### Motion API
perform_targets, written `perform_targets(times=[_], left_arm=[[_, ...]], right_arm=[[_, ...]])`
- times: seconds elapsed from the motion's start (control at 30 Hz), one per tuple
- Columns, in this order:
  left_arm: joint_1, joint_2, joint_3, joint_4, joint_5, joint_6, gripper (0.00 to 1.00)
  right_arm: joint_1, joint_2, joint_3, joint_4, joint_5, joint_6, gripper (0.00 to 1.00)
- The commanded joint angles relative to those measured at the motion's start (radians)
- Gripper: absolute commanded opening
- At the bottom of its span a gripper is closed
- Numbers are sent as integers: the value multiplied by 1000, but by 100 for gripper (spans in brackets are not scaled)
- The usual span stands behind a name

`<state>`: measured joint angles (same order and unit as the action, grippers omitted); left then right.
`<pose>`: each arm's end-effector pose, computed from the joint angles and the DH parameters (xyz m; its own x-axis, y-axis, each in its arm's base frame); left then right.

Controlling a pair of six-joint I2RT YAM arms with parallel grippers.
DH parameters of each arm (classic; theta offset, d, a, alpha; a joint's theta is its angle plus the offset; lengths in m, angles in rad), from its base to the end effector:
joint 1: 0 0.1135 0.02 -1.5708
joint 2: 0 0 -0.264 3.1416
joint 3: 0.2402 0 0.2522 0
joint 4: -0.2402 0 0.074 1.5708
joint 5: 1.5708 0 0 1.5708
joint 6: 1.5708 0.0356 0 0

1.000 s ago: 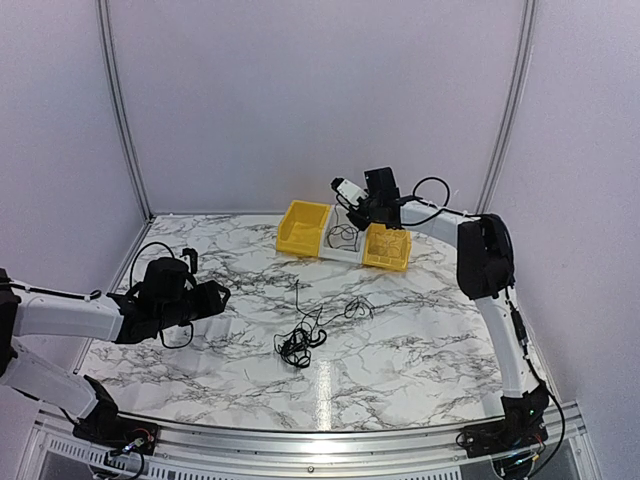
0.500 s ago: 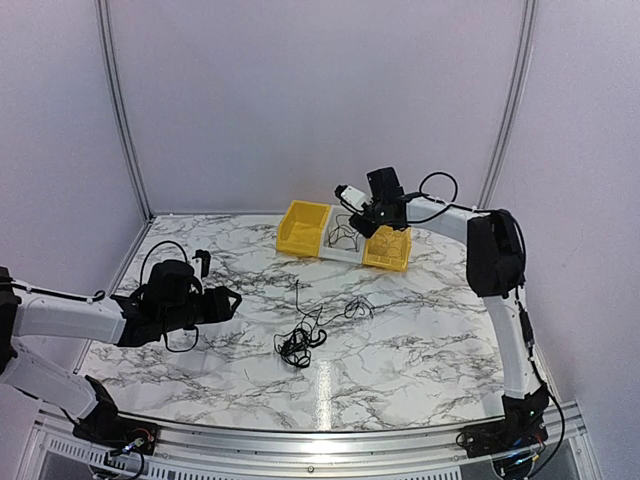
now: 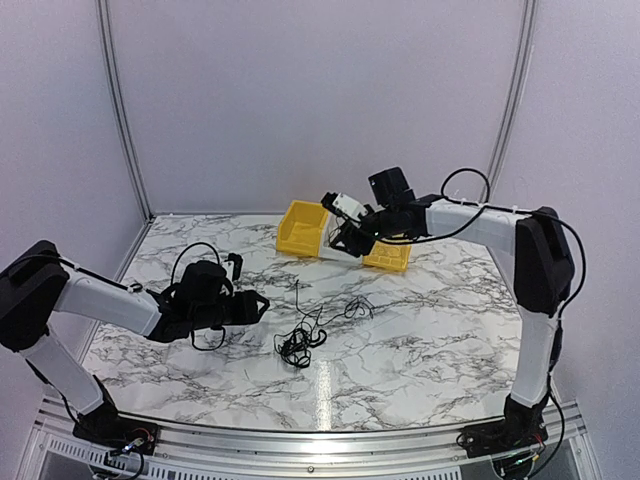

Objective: Untangle the cables

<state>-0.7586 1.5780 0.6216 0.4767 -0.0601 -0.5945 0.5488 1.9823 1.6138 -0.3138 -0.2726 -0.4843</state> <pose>0.2260 -0.2112 0.1614 -0.6404 -0.1633 -0.7505 0.3492 0.8084 -0.4739 0.3873 0.2480 0.2549 -0.1592 -0.6229 -0.7659 -0.8529 0.4775 -0.2111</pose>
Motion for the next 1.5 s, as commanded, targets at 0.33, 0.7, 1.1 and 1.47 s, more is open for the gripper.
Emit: perform_targets(times=[0.33,0.7,1.1,1.47], left_arm=[[-1,-123,-103,46,-56,-46,54],[-1,-109,-89,46,-46,-43,54],[-2,-104,-90,47,-34,-45,54],[-16,-47,-71,171,11,-35,57]], right_arm=[[190,320,165,12,-100,67,62],[189,383,198,106,-115,121,60],[189,424,265,116,-271,182,2],[189,187,214,101,-329,207,0]])
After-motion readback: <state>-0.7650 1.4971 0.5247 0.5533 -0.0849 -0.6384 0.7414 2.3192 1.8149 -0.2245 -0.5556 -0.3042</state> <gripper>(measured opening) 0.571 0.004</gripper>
